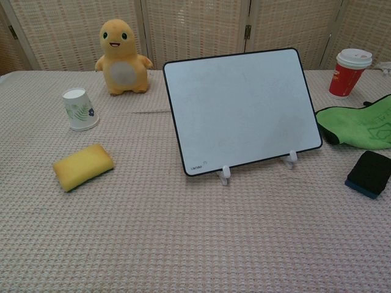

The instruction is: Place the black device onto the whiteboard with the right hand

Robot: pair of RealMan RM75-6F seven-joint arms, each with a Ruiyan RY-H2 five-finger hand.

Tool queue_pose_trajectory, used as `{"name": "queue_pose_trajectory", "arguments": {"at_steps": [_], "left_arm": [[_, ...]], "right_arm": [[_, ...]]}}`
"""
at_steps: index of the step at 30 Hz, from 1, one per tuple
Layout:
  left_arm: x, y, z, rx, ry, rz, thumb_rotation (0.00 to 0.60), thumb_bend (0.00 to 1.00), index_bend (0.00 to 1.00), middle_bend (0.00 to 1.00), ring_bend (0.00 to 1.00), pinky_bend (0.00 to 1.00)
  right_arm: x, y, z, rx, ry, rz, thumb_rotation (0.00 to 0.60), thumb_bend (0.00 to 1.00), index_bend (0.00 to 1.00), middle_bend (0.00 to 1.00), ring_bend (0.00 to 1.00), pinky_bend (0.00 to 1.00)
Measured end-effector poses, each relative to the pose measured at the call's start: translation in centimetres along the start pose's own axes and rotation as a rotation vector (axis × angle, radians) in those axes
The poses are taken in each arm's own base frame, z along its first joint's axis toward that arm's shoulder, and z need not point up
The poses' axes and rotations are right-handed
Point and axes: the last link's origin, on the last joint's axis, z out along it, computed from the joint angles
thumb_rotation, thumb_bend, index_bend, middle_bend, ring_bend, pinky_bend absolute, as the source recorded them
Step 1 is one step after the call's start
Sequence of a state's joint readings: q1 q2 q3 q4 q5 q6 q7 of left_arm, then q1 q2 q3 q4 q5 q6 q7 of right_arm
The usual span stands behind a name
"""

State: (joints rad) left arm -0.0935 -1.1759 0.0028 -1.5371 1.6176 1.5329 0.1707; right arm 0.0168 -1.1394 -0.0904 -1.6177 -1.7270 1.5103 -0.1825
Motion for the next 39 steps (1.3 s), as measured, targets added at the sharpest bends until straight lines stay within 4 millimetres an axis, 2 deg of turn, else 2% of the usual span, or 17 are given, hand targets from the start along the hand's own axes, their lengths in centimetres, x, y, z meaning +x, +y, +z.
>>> {"name": "queue_pose_trajectory", "arguments": {"at_steps": [10,16,24,29,31,39], "left_arm": [[0.0,0.1,0.1,-0.010,-0.003,0.000,0.600,0.16,0.00,0.00,0.00,0.00],[-0.1,0.0,0.3,-0.012,-0.008,-0.003,0.600,0.16,0.00,0.00,0.00,0.00],[-0.1,0.2,0.3,-0.007,0.007,-0.002,0.600,0.16,0.00,0.00,0.00,0.00],[-0.1,0.0,0.2,0.002,0.003,-0.002,0.600,0.16,0.00,0.00,0.00,0.00],[0.0,-0.1,0.1,0.007,0.003,-0.003,0.600,0.16,0.00,0.00,0.00,0.00],[0.3,-0.1,-0.3,0.009,0.011,-0.012,0.600,0.16,0.00,0.00,0.00,0.00]], "right_arm": [[-0.3,0.2,0.6,0.009,-0.012,-0.025,0.600,0.31,0.01,0.00,0.00,0.00],[-0.5,0.4,1.6,0.000,-0.060,-0.163,0.600,0.30,0.17,0.00,0.00,0.00],[-0.1,0.2,4.9,0.009,-0.176,-0.235,0.600,0.30,0.26,0.00,0.00,0.00],[-0.3,0.0,8.1,0.010,-0.223,-0.298,0.600,0.30,0.28,0.00,0.00,0.00],[-0.6,-0.3,9.6,0.008,-0.235,-0.303,0.600,0.30,0.28,0.00,0.00,0.00],[-2.0,-1.2,12.9,-0.002,-0.288,-0.307,0.600,0.30,0.28,0.00,0.00,0.00]]}}
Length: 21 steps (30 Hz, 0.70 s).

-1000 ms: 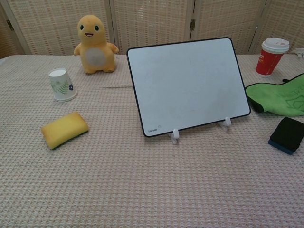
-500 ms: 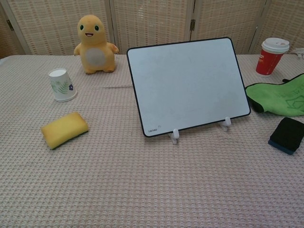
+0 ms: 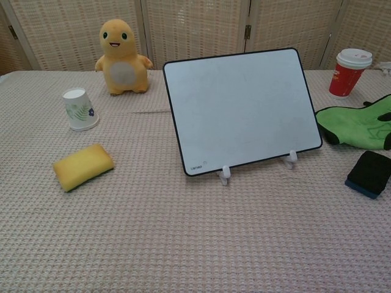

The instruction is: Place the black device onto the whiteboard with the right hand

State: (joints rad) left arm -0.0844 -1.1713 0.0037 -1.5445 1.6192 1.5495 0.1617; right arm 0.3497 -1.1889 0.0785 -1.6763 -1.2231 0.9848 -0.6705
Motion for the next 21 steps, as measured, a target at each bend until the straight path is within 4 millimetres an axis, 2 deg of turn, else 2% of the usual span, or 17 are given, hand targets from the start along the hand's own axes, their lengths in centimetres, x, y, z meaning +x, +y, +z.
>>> {"name": "queue_pose_trajectory", "arguments": {"at_steps": [8,21], "left_arm": [[-0.1,-0.3,0.1,0.019,-0.016,-0.007,0.600,0.16,0.00,0.00,0.00,0.00],[0.0,-0.4,0.1,0.033,-0.014,-0.019,0.600,0.16,0.00,0.00,0.00,0.00]], "right_arm": [[-0.4,-0.3,1.8,-0.010,-0.012,-0.020,0.600,0.30,0.28,0.00,0.00,0.00],[-1.3,-2.0,4.5,0.007,-0.048,-0.004,0.600,0.30,0.28,0.00,0.00,0.00]]}}
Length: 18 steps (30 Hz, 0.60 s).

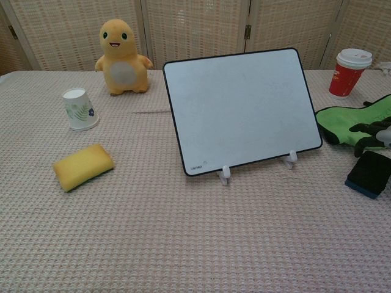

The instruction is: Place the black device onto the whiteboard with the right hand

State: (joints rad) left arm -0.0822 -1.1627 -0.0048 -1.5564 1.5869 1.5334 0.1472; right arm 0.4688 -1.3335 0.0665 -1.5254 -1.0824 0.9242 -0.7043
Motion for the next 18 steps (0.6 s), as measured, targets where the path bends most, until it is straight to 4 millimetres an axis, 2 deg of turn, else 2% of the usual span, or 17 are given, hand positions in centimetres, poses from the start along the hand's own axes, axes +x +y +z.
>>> {"name": "queue_pose_trajectory", "arguments": {"at_steps": [5,9,13,18], "left_arm": [[0.0,0.0,0.0,-0.001,-0.003,0.000,0.600,0.16,0.00,0.00,0.00,0.00],[0.0,0.0,0.0,-0.001,-0.005,0.003,0.600,0.16,0.00,0.00,0.00,0.00],[0.0,0.0,0.0,-0.005,-0.005,0.003,0.600,0.16,0.00,0.00,0.00,0.00],[0.0,0.0,0.1,-0.004,-0.004,0.001,0.600,0.16,0.00,0.00,0.00,0.00]], "right_arm": [[-0.2,-0.3,0.4,0.002,-0.002,0.004,0.600,0.30,0.30,0.00,0.00,0.00],[-0.6,-0.3,0.8,-0.006,0.002,0.004,0.600,0.30,0.44,0.00,0.01,0.00],[-0.4,-0.4,1.0,-0.018,0.040,0.012,0.600,0.30,0.59,0.05,0.08,0.00],[-0.3,-0.3,1.1,-0.027,0.110,0.023,0.600,0.30,0.65,0.11,0.11,0.00]]}}
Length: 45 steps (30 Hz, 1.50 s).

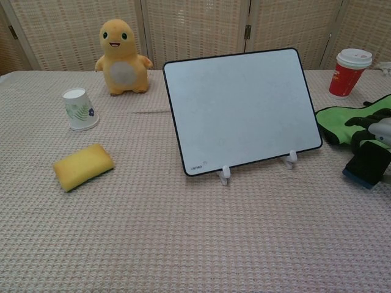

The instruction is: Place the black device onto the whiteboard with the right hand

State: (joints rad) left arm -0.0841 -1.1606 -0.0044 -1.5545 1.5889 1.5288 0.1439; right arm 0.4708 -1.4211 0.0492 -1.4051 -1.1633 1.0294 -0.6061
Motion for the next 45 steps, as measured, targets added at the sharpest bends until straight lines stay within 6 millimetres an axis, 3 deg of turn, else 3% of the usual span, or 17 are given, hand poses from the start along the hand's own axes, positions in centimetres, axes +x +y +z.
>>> {"name": "queue_pose_trajectory", "arguments": {"at_steps": [10,15,19,30,41,43,45], "left_arm": [[-0.2,0.1,0.1,-0.001,-0.014,0.005,0.600,0.16,0.00,0.00,0.00,0.00],[-0.2,0.0,0.1,0.001,-0.030,-0.004,0.600,0.16,0.00,0.00,0.00,0.00],[0.0,0.2,-0.1,-0.004,-0.021,-0.007,0.600,0.16,0.00,0.00,0.00,0.00],[0.5,0.4,-0.8,-0.041,-0.023,-0.045,0.600,0.17,0.00,0.00,0.00,0.00],[0.8,0.2,-1.0,-0.053,-0.024,-0.064,0.600,0.17,0.00,0.00,0.00,0.00],[0.8,0.2,-0.9,-0.051,-0.026,-0.066,0.600,0.17,0.00,0.00,0.00,0.00],[0.8,0.1,-0.9,-0.051,-0.028,-0.067,0.600,0.17,0.00,0.00,0.00,0.00]], "right_arm": [[2.4,-0.8,-0.7,0.017,0.278,0.133,0.600,0.30,0.65,0.13,0.12,0.00],[3.6,-3.0,-0.2,0.021,0.462,0.225,0.600,0.30,0.66,0.13,0.12,0.00],[4.4,-4.5,1.2,0.020,0.538,0.290,0.600,0.30,0.65,0.13,0.12,0.00],[6.1,-7.9,5.6,-0.032,0.604,0.338,0.600,0.30,0.66,0.13,0.12,0.00],[6.6,-8.7,7.9,-0.072,0.589,0.299,0.600,0.30,0.65,0.11,0.12,0.00],[6.5,-8.7,8.2,-0.079,0.582,0.296,0.600,0.30,0.63,0.11,0.11,0.00],[6.5,-8.7,8.4,-0.082,0.576,0.292,0.600,0.30,0.54,0.08,0.10,0.00]]}}
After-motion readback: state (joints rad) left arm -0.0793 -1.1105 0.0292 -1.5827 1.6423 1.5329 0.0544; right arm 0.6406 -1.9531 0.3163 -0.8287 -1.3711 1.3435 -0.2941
